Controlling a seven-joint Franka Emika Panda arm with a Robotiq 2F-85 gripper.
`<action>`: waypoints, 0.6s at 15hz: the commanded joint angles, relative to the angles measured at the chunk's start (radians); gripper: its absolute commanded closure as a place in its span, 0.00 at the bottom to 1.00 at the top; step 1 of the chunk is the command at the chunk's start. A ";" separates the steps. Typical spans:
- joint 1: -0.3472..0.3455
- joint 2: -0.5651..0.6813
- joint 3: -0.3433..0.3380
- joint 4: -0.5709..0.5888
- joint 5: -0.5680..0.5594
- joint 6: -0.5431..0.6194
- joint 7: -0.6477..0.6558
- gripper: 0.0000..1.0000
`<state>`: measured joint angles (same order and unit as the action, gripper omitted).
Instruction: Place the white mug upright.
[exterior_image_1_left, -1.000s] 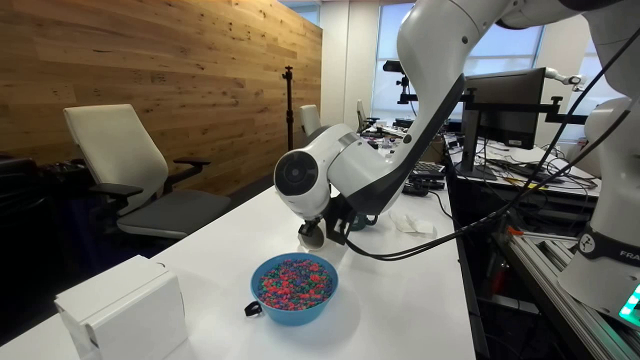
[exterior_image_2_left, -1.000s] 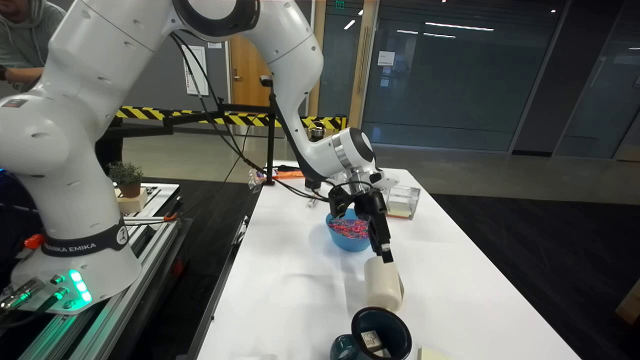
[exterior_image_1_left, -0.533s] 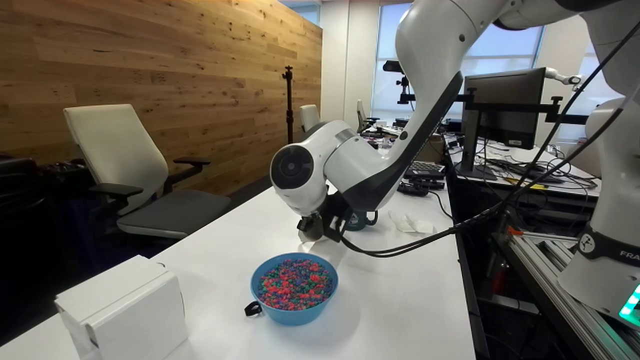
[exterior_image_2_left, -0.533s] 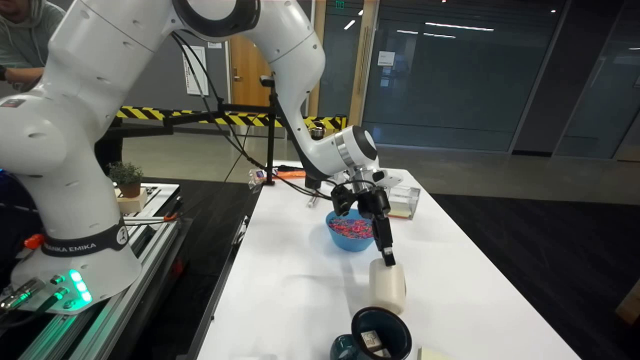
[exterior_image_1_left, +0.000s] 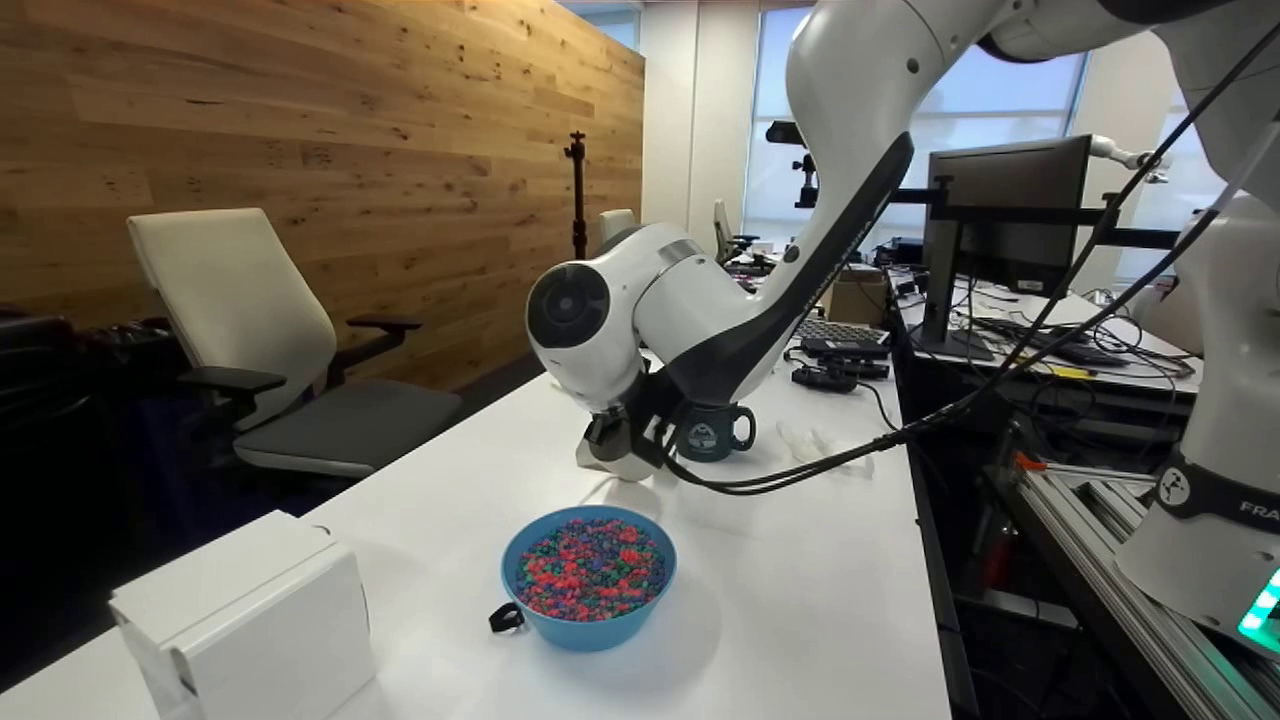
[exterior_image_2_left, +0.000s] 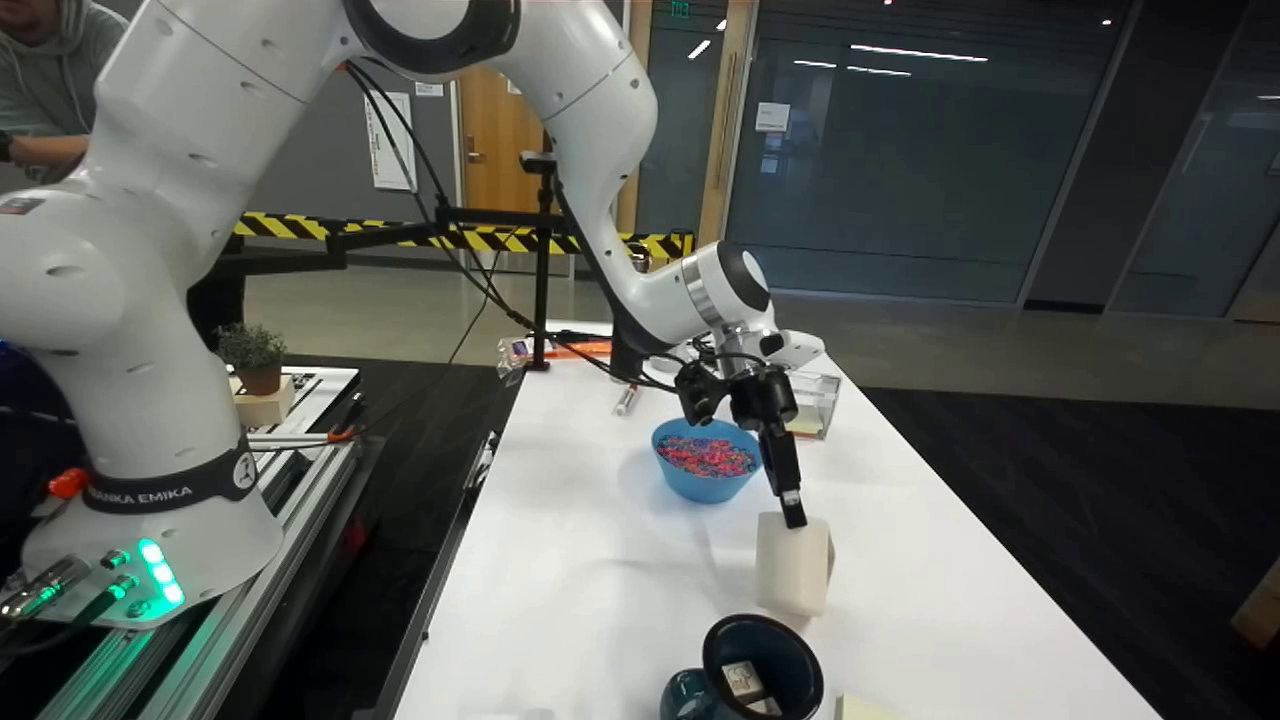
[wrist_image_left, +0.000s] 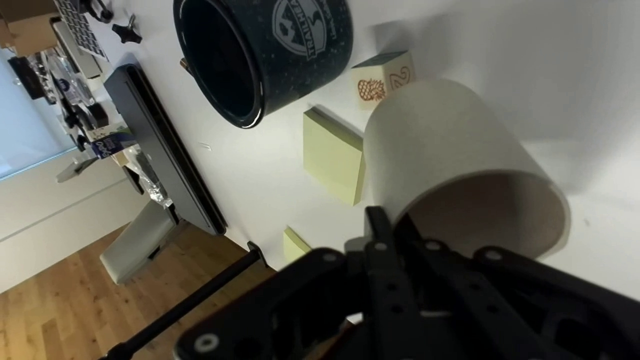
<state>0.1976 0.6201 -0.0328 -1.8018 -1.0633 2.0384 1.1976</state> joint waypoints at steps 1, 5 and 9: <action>-0.033 -0.002 0.031 0.021 0.071 0.004 0.002 0.99; -0.057 -0.010 0.044 0.040 0.178 0.026 -0.014 0.99; -0.069 -0.035 0.042 0.038 0.285 0.091 0.002 0.99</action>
<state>0.1554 0.6029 -0.0071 -1.7563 -0.8670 2.0663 1.1963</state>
